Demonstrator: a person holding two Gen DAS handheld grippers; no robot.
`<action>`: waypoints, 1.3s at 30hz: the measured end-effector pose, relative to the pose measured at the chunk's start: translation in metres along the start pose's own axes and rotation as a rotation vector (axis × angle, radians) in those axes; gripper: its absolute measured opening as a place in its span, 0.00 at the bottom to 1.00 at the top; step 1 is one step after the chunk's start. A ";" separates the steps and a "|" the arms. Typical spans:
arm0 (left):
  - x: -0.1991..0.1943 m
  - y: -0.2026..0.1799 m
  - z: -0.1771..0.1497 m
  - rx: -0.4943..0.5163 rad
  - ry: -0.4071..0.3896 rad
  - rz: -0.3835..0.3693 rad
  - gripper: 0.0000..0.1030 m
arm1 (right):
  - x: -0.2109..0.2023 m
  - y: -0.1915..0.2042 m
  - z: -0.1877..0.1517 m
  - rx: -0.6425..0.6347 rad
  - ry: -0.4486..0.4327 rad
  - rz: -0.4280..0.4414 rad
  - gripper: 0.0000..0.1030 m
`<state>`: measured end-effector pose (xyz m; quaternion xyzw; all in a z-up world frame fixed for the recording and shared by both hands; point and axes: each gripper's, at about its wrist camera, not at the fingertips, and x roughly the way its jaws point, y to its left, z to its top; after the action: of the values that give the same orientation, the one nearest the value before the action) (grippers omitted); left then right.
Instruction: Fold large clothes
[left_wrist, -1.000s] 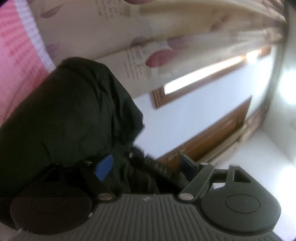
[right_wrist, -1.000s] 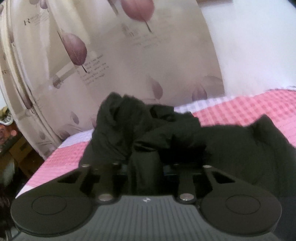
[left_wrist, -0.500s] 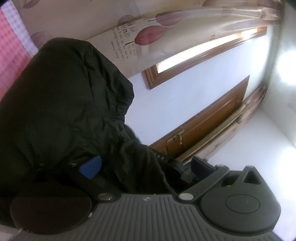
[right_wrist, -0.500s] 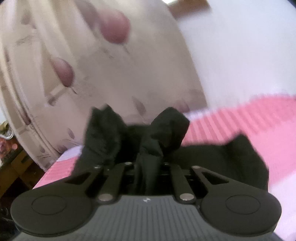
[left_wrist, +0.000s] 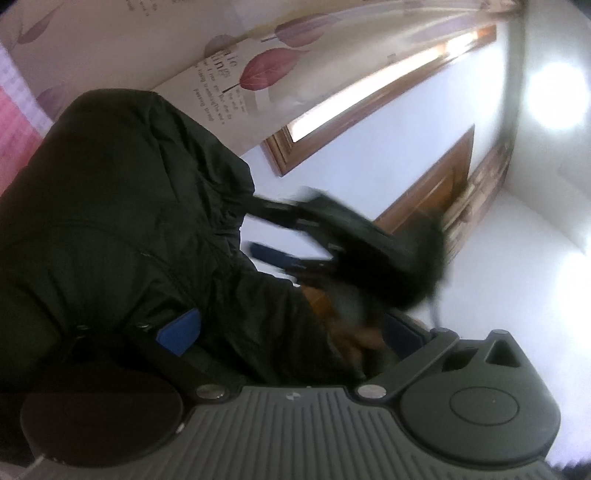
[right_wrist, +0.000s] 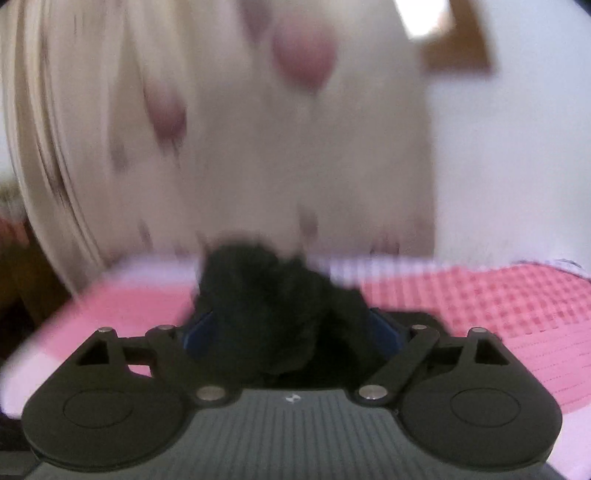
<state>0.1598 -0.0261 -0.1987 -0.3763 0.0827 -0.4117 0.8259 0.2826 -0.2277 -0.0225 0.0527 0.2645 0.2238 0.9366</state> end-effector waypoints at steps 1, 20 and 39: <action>0.000 0.000 0.001 -0.006 -0.001 0.000 1.00 | 0.018 0.005 -0.001 -0.003 0.049 0.019 0.57; -0.010 -0.001 0.036 -0.099 0.001 0.184 1.00 | -0.057 -0.074 -0.021 0.066 -0.206 0.006 0.05; 0.005 0.016 0.024 -0.063 0.052 0.220 1.00 | -0.107 -0.136 -0.096 0.406 -0.299 -0.093 0.90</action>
<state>0.1834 -0.0106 -0.1923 -0.3798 0.1577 -0.3256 0.8514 0.2047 -0.3991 -0.0831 0.2597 0.1648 0.1126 0.9448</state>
